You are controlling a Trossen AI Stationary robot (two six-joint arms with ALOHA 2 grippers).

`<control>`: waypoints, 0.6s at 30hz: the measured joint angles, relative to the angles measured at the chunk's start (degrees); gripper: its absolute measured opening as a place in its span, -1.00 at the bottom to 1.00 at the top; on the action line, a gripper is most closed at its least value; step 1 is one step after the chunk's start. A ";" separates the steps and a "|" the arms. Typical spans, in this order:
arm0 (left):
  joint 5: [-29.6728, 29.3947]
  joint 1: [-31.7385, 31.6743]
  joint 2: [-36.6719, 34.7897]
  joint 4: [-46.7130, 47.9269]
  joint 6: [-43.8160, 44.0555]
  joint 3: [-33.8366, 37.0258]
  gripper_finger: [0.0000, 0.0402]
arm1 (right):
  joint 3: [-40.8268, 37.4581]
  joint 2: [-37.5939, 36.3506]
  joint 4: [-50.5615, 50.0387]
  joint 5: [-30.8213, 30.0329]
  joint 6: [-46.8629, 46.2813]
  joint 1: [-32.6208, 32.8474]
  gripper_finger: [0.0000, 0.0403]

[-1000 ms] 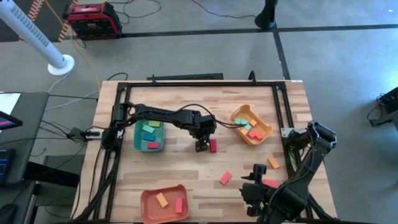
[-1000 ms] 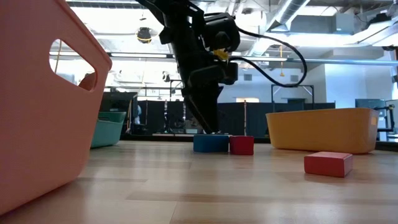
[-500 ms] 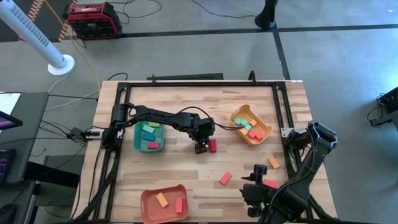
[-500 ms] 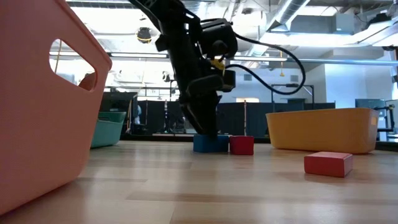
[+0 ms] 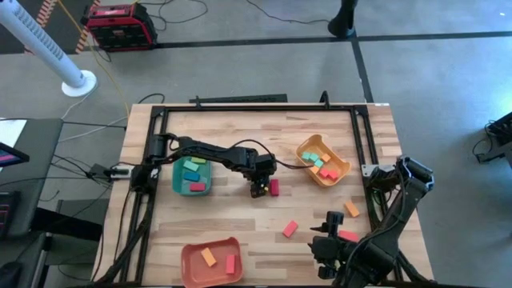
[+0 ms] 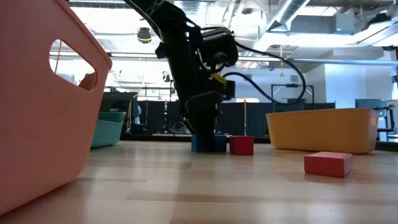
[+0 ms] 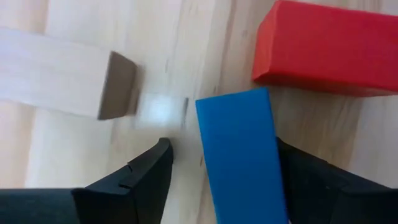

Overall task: Sort blocks by size
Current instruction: Put the thick blue rectangular block into the orange bin

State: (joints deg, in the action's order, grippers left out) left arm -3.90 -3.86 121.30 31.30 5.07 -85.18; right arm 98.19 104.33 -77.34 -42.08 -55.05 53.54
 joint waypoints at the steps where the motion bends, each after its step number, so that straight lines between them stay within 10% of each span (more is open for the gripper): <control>1: 0.03 0.00 0.20 0.30 -0.49 -0.11 0.20 | 0.00 0.00 0.14 0.00 0.02 0.00 0.21; 11: -0.71 0.47 -1.21 5.30 -5.86 -1.54 -0.36 | 0.00 0.00 -0.03 -0.05 0.87 -0.04 0.21; 18: -0.66 1.67 -5.12 13.74 -7.64 -2.23 -0.38 | 0.00 0.00 -0.06 -0.22 1.58 -0.04 0.21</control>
State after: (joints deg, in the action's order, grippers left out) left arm -4.57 -2.18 116.18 45.04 -2.57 -87.42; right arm 98.19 104.33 -77.40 -42.30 -53.46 53.49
